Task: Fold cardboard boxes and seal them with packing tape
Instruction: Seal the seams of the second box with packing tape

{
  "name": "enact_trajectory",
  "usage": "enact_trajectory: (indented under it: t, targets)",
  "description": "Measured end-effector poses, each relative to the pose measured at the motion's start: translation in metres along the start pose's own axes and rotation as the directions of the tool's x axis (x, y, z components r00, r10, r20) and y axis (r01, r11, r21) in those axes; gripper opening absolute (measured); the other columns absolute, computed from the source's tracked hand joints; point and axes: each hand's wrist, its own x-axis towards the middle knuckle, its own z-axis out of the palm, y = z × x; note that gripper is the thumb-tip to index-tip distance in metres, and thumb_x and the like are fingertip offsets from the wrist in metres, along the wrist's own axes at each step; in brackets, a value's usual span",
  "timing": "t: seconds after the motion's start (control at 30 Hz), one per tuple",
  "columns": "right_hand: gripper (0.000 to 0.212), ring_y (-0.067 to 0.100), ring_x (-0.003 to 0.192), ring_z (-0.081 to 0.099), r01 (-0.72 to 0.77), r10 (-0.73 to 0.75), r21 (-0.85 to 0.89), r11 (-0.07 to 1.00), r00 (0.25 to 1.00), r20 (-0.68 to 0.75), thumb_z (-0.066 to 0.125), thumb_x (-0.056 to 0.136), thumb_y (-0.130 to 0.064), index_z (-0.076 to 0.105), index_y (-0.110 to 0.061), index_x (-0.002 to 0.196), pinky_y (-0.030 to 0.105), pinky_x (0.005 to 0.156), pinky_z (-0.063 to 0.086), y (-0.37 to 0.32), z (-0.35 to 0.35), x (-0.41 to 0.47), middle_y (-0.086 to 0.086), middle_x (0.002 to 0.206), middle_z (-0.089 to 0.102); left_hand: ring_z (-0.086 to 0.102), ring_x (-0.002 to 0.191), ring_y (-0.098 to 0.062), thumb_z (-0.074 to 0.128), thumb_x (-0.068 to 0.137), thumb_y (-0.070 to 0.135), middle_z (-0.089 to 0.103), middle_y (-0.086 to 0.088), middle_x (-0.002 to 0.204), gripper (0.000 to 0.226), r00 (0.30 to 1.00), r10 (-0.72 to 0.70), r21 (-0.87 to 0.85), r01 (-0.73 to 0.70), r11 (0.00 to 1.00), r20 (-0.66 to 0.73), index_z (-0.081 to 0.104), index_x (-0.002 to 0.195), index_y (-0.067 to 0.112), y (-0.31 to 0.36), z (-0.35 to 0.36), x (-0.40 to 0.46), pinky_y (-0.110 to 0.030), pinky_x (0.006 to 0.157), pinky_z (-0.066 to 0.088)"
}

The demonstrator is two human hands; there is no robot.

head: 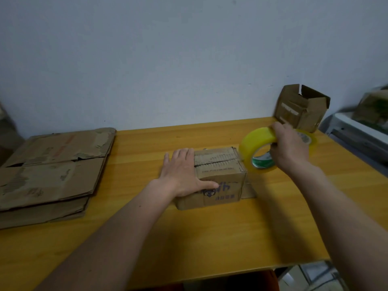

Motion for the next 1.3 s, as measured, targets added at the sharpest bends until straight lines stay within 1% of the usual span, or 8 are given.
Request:
enact_trajectory:
  t: [0.3,0.47,0.57,0.7,0.8,1.0,1.2,1.3]
  targets:
    - [0.033,0.037,0.1,0.049,-0.065,0.05,0.176,0.982,0.995,0.092,0.052,0.085,0.005,0.046,-0.009,0.114,0.038,0.067,0.035,0.011,0.023,-0.011,0.015,0.11,0.05,0.002,0.149,-0.022,0.042,0.062,0.093,0.004,-0.003,0.162,0.129,0.999,-0.001,0.0,0.001,1.0,0.039,-0.004,0.155,0.016,0.002,-0.002,0.001,-0.051,0.121,0.001]
    - [0.023,0.032,0.088,0.05,-0.107,0.008,0.353,0.929,0.963,0.271,0.053,0.087,0.003,0.041,-0.007,0.103,0.036,0.065,0.034,0.017,0.025,-0.017,0.012,0.092,0.049,-0.017,0.148,-0.026,0.035,0.078,0.084,-0.018,-0.006,0.16,0.106,0.992,0.032,0.115,-0.045,0.992,0.12,-0.017,0.152,0.028,0.004,-0.013,-0.002,-0.053,0.118,-0.01]
    - [0.024,0.026,0.087,0.051,-0.131,-0.096,0.472,0.872,0.9,0.426,0.06,0.088,-0.003,0.041,-0.007,0.102,0.039,0.069,0.043,0.006,0.02,-0.025,0.007,0.087,0.048,-0.021,0.146,-0.026,0.047,0.091,0.061,-0.024,-0.005,0.159,0.095,0.983,0.12,0.07,-0.131,0.989,0.142,-0.018,0.152,0.025,0.024,-0.012,-0.009,-0.048,0.12,-0.007]
    - [0.043,0.017,0.095,0.062,-0.239,-0.232,0.604,0.76,0.768,0.597,0.078,0.077,-0.016,0.052,-0.013,0.111,0.028,0.076,0.054,-0.017,0.004,-0.037,0.002,0.104,0.062,-0.018,0.147,-0.023,0.046,0.082,0.075,-0.021,0.0,0.16,0.106,0.986,0.127,-0.001,-0.128,0.992,0.104,-0.015,0.153,0.024,0.029,-0.005,-0.013,-0.043,0.121,-0.005]
    - [0.055,0.014,0.098,0.067,-0.313,-0.343,0.665,0.678,0.666,0.662,0.078,0.067,-0.035,0.058,-0.02,0.116,0.031,0.087,0.054,-0.029,-0.006,-0.041,-0.002,0.107,0.07,-0.014,0.148,-0.016,0.046,0.096,0.053,-0.017,0.005,0.161,0.086,0.981,0.184,0.014,-0.185,0.983,0.059,-0.012,0.154,0.028,0.007,-0.008,-0.015,-0.037,0.12,-0.004]
    - [0.046,0.021,0.104,0.066,-0.44,-0.484,0.749,0.495,0.577,0.658,0.063,0.08,-0.034,0.059,-0.013,0.122,0.032,0.086,0.054,-0.066,0.009,-0.056,0.007,0.114,0.069,-0.006,0.149,-0.014,0.051,0.099,0.028,-0.009,0.007,0.162,0.079,0.988,0.153,0.007,-0.153,0.988,0.028,-0.006,0.152,0.039,-0.034,-0.009,-0.015,-0.032,0.118,-0.004]
    - [0.041,0.018,0.096,0.062,-0.467,-0.5,0.747,0.473,0.556,0.664,0.05,0.095,-0.027,0.053,0.002,0.124,0.031,0.09,0.051,-0.103,0.032,-0.064,0.012,0.109,0.065,-0.003,0.149,-0.016,0.048,0.101,0.02,-0.002,0.005,0.163,0.072,0.988,0.15,0.011,-0.15,0.989,0.029,0.002,0.151,0.044,-0.071,-0.011,0.0,-0.031,0.118,-0.005]
    - [0.053,0.023,0.091,0.06,-0.426,-0.508,0.765,0.484,0.575,0.642,0.056,0.088,-0.036,0.055,0.007,0.118,0.037,0.087,0.049,-0.115,0.031,-0.06,0.012,0.1,0.064,-0.002,0.149,-0.015,0.046,0.101,0.017,-0.001,0.004,0.163,0.071,0.984,0.167,-0.001,-0.168,0.986,0.056,0.004,0.151,0.044,-0.079,-0.013,0.008,-0.036,0.12,0.001]
